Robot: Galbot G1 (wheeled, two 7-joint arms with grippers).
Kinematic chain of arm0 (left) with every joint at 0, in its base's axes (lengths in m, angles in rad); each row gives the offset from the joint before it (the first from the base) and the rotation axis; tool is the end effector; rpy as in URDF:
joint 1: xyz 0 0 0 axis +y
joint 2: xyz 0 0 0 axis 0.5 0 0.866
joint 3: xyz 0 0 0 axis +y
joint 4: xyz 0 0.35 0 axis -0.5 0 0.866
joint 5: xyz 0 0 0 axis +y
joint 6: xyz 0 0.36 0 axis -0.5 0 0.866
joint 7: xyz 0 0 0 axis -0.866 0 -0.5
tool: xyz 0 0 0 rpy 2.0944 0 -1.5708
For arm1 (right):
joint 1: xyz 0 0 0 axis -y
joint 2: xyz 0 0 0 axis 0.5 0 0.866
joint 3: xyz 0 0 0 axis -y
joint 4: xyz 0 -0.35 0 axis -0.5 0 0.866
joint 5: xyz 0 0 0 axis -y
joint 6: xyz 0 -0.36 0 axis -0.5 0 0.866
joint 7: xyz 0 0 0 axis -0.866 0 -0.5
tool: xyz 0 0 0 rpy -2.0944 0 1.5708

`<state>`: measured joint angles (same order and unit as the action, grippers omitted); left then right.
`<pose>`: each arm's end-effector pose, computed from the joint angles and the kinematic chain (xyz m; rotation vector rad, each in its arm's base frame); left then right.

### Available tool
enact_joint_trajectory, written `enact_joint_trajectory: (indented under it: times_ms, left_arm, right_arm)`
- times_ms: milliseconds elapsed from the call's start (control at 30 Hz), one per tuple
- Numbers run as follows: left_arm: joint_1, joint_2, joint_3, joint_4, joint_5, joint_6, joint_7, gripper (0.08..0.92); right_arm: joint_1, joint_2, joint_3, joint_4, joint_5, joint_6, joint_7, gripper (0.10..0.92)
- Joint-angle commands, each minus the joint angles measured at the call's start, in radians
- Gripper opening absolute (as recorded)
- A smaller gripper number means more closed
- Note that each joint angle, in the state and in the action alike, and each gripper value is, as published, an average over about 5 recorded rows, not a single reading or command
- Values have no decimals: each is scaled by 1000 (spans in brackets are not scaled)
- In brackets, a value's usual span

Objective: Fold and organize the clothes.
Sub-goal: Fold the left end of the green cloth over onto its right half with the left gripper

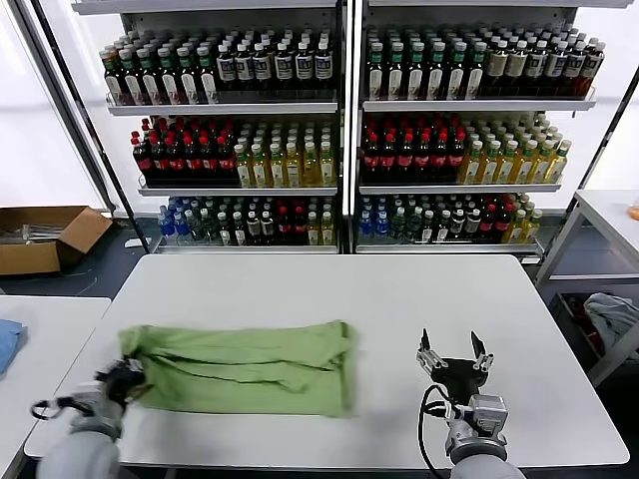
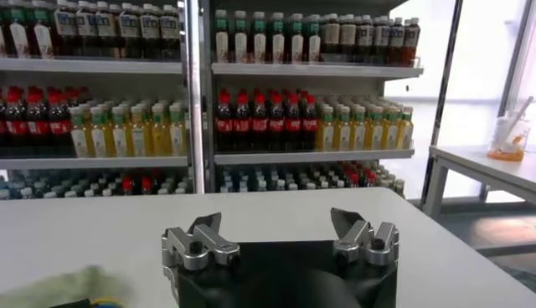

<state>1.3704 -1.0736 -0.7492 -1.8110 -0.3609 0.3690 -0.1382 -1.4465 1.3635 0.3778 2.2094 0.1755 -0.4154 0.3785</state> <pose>0.2612 0.1948 -0.2932 0.3424 -2.7419 -0.2603 0.2086 0.0132 -0.2412 -0.1778 -2.9265 0.0387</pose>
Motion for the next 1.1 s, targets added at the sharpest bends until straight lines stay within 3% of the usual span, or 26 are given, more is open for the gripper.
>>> enact_joint_trajectory:
  times_ms: [33,267,667,900,1100]
  left_arm:
    - [-55,322,-239,101,-17,-18,63,117]
    - [-50,210,-91,6,23,-4,71,117]
    - [-80,-74,273,-145,107,61,53,117]
    - [-138,-161,433,-131,210,90,59,117]
    - [-172,-195,488,-70,235,100,71,117]
  right_arm:
    - [20,14,-27,-8,-16,-4,2,823]
    - [-7,12,-10,18,-26,-8,4,823]
    - [-87,13,71,48,-24,15,-2,823]
    - [-121,23,95,48,-23,37,-3,823]
    - [-146,27,117,49,-23,49,-4,823]
